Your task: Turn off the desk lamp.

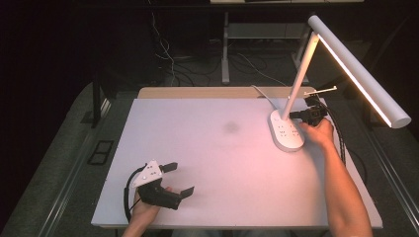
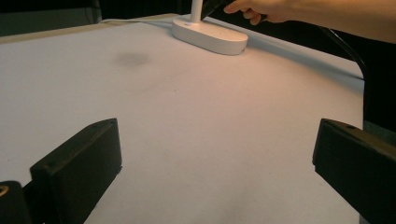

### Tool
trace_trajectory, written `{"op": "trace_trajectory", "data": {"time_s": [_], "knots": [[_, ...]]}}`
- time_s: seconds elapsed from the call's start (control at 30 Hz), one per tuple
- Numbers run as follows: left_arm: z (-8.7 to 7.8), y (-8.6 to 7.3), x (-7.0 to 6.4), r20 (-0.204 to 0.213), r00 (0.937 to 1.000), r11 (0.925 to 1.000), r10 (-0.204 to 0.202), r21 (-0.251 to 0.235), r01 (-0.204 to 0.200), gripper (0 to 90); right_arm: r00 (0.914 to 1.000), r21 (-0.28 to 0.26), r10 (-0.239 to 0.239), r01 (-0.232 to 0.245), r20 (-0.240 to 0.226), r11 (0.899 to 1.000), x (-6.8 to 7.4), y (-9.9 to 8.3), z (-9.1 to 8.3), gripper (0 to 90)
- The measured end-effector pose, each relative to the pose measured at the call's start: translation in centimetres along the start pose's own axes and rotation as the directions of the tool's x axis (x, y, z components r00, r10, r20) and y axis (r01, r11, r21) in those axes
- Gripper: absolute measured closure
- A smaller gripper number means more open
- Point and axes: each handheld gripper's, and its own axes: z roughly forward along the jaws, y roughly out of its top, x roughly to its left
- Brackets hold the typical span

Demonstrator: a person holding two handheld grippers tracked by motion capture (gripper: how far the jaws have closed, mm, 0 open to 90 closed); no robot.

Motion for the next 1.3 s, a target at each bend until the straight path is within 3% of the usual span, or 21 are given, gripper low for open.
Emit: {"op": "trace_trajectory", "data": {"time_s": [0.87, 1.03, 1.13, 1.3], "knots": [[-0.19, -0.02, -0.09, 0.001, 1.0, 1.0, 0.004, -0.003, -0.004, 0.1, 0.9999, 0.01, -0.008, 0.008, 0.013, 1.0, 0.24, 0.03, 0.15, 90.0], [-0.04, -0.02, -0.02, 0.003, 1.0, 1.0, 0.003, 0.003, -0.003, 0.1, 0.9997, -0.004, 0.015, -0.015, 0.019, 1.0, -0.04, 0.1, 0.09, 90.0], [-0.02, -0.02, -0.04, 0.005, 1.0, 1.0, 0.003, 0.003, -0.003, 0.1, 0.9994, -0.016, 0.033, -0.034, -0.004, 0.999, -0.25, 0.04, 0.2, 90.0], [-0.04, -0.03, -0.07, 0.004, 1.0, 1.0, 0.003, 0.004, -0.003, 0.1, 0.9995, -0.011, 0.032, -0.032, 0.003, 0.999, -0.14, 0.06, 0.18, 90.0]]}}
